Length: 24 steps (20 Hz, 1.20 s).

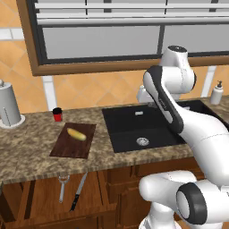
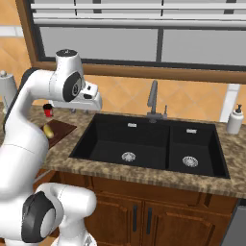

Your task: Place the appropriate cutting tool for cutting the cucumber skin on the cutting board.

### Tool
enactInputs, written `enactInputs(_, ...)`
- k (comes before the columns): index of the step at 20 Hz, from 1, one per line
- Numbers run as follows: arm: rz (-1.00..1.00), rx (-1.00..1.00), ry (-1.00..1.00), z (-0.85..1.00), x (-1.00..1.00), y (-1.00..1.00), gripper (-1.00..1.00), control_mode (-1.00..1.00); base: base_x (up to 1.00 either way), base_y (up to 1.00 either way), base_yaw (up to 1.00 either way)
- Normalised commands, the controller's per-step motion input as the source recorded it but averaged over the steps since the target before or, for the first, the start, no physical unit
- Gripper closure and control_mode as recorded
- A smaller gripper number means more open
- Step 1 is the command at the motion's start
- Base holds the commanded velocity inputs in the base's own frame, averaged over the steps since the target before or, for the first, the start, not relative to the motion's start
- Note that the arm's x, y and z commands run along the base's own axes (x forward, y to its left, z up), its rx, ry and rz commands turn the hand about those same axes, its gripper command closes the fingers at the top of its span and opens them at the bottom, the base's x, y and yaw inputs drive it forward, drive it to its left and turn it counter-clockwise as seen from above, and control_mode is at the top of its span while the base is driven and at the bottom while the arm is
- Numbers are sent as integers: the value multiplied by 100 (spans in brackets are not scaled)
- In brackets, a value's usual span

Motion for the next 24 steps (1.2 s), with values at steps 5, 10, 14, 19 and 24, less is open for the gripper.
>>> enactInputs(5, 0, -2, 0, -14, -40, 32, -100, -100, 0, 0, 0)
enactInputs(10, 0, -8, 1, -59, -65, 100, -100, -100, 0, 0, 0)
enactInputs(14, 0, 0, 12, -81, -22, 100, -100, -100, 0, 0, 0)
enactInputs(19, -2, 4, 12, -88, -11, 100, -100, -100, 0, 0, 0)
enactInputs(24, -2, 12, 15, -86, -6, 100, -100, -100, 0, 0, 0)
